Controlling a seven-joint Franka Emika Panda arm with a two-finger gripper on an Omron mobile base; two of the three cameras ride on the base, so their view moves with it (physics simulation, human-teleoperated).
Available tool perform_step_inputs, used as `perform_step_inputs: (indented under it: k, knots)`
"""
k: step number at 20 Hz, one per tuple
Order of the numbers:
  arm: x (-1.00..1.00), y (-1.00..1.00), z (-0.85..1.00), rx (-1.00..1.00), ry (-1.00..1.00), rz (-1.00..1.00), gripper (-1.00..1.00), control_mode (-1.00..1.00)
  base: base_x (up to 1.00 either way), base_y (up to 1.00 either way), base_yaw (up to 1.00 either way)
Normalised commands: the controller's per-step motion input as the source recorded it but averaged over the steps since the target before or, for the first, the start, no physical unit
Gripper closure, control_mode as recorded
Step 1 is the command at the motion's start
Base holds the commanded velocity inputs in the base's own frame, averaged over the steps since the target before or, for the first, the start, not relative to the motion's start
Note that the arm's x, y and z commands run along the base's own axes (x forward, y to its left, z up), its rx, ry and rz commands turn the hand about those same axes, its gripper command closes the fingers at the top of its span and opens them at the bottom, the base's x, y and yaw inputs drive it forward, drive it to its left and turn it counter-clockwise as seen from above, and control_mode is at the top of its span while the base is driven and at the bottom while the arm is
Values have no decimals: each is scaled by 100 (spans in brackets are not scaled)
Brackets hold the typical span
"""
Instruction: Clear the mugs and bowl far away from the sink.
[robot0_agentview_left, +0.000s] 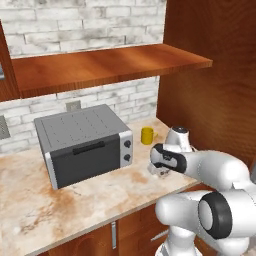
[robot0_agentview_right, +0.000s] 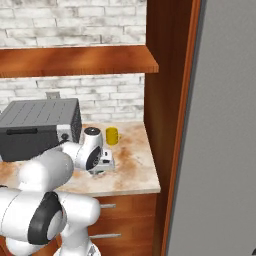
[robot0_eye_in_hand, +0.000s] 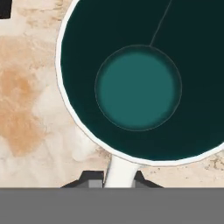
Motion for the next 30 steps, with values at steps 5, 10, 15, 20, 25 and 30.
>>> perform_step_inputs:
  k: [5,10,15,20,25,30]
  knots:
    - [42,0,-80,0,12,4,100,-100,0,0,0]
    - [21,0,-57,0,5,3,-100,-100,0,0,0]
    - [0,0,-1,0,-5,1,-100,-100,0,0,0]
    - [-11,0,0,0,-17,0,-100,-100,0,0,0]
    - [-7,-3,30,3,-11,0,-100,-100,0,0,0]
    - [-45,-21,93,15,0,-10,-100,-100,0,0,0]
